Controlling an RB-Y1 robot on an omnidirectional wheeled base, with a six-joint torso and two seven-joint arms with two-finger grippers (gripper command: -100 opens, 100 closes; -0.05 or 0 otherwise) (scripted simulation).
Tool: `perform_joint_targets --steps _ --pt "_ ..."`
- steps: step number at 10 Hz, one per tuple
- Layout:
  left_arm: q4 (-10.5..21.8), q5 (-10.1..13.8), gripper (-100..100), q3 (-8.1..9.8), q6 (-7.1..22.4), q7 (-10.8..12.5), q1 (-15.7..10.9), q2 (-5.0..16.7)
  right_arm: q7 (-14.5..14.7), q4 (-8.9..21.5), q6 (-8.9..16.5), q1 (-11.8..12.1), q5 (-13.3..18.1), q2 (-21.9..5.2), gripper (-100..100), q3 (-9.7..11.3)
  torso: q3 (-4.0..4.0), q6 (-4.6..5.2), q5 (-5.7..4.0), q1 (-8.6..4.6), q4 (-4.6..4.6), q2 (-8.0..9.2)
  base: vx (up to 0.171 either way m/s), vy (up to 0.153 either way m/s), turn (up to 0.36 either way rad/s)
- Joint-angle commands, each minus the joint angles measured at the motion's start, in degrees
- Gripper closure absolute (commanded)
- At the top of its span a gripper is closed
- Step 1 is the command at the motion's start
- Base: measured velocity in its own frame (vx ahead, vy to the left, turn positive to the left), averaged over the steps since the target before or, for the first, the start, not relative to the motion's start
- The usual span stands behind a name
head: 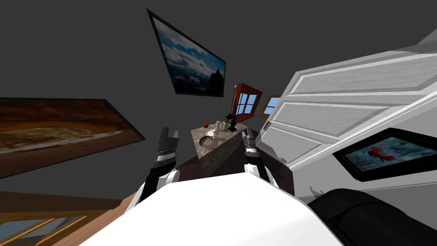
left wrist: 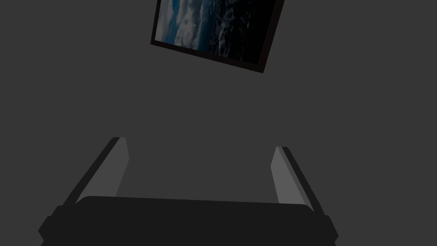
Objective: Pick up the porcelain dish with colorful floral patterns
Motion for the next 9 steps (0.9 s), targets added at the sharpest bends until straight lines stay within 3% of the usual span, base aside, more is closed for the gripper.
perform_joint_targets --steps 1,5,9 --pt "-0.37 0.66 -100 -0.17 1.38 -0.13 -0.49 2.48 0.0 0.0 0.0 0.0 0.0 0.0 0 0.0 0.0 0.0 0.0 0.0 0.0 0.0 -0.017 -0.032 -0.029" --pt "-1.52 2.84 -100 -0.64 6.37 -0.44 -2.26 5.87 0.0 0.0 0.0 -0.01 0.0 0.01 0 0.01 0.06 0.01 -0.05 -0.24 0.02 0.11 -0.03 -0.061 -0.027" --pt "-2.68 5.12 -100 -1.1 12.09 -0.62 -4.12 7.09 0.0 0.0 0.0 0.0 0.0 0.01 0 0.01 0.05 0.0 -0.07 -0.27 0.02 0.08 -0.022 -0.074 -0.024"
